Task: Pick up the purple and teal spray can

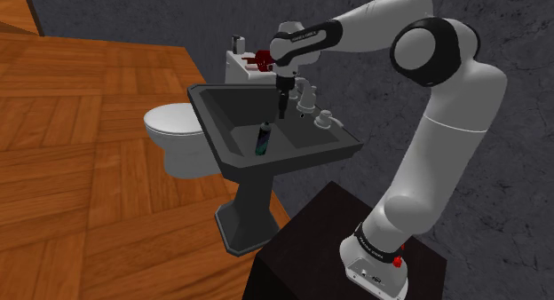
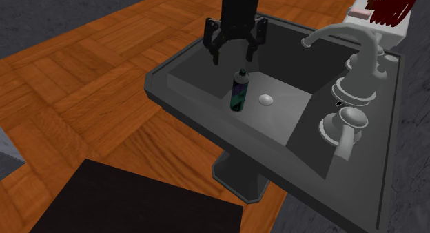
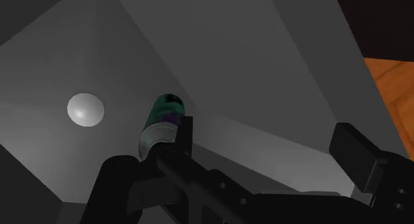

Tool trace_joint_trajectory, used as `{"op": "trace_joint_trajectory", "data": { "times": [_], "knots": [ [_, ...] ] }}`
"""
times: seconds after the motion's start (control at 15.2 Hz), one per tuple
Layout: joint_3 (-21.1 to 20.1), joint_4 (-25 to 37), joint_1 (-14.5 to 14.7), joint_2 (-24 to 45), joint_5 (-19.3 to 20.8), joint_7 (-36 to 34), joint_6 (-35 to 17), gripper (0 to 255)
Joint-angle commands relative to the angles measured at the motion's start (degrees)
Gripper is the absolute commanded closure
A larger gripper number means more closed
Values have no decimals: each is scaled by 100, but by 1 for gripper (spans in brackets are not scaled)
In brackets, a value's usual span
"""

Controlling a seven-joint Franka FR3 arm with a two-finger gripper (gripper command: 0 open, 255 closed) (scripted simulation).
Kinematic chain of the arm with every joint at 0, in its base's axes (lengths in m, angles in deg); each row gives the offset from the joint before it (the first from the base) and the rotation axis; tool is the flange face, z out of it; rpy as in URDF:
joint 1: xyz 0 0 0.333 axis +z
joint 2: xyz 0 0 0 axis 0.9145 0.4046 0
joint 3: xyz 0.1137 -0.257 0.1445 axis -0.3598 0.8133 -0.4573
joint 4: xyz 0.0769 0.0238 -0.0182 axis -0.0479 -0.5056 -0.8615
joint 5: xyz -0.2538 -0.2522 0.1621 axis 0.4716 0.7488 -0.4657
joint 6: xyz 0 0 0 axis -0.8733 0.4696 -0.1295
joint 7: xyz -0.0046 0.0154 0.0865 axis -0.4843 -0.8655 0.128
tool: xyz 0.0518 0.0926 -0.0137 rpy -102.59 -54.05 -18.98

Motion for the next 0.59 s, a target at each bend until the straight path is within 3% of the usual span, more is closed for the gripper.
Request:
{"op": "trace_joint_trajectory", "data": {
  "times": [0.0,0.53],
  "knots": [
    [-24,344,-46,459,-100,235,-51,0],
    [-246,2387,-330,2467,-391,987,213,0]
  ]
}}
